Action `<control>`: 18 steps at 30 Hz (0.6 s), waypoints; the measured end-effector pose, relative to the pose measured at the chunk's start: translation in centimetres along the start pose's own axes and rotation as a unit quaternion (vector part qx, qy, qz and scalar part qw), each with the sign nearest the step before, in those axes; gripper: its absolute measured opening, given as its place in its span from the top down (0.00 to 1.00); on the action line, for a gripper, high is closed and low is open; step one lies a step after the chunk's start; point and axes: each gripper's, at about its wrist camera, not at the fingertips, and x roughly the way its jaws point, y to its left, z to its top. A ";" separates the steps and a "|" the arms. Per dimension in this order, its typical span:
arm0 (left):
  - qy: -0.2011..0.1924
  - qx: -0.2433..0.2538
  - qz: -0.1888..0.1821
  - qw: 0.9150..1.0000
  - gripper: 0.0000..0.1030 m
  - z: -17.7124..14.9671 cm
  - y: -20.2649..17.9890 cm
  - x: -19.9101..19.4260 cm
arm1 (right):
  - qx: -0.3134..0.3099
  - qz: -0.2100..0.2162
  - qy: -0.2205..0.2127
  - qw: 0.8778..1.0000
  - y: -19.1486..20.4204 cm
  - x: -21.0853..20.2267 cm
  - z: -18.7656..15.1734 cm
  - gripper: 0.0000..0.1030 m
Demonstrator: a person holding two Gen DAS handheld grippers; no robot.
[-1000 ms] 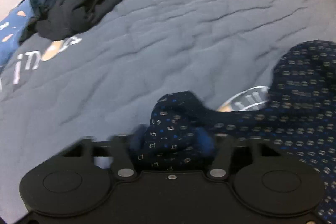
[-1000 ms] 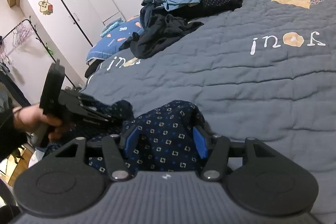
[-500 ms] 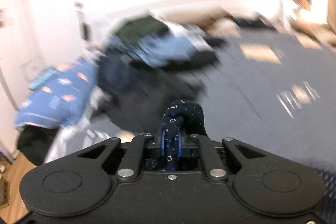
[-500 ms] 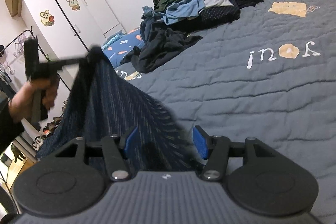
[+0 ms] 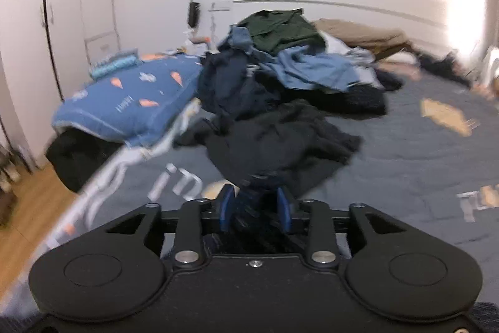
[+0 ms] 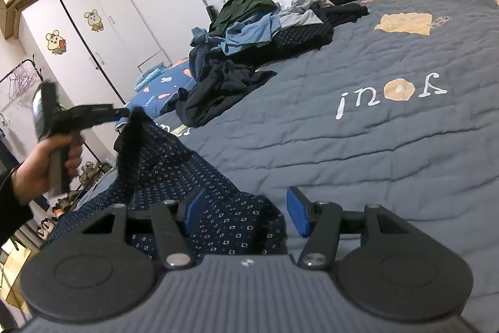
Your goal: Fold clothes
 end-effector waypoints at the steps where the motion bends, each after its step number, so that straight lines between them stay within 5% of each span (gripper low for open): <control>1: 0.003 -0.004 -0.013 1.000 0.57 -0.6 -0.3 -0.9 | -0.005 -0.002 0.002 1.000 0.0 -0.1 0.0 0.45; 9: 0.044 -0.004 -0.148 0.988 0.47 -8.5 -5.1 -10.9 | -0.032 -0.022 0.027 0.999 0.2 -1.0 -1.2 0.45; 18: 0.050 -0.052 -0.207 0.976 0.39 -15.7 -6.5 -15.7 | -0.084 -0.048 0.051 0.994 1.2 -3.1 -3.2 0.45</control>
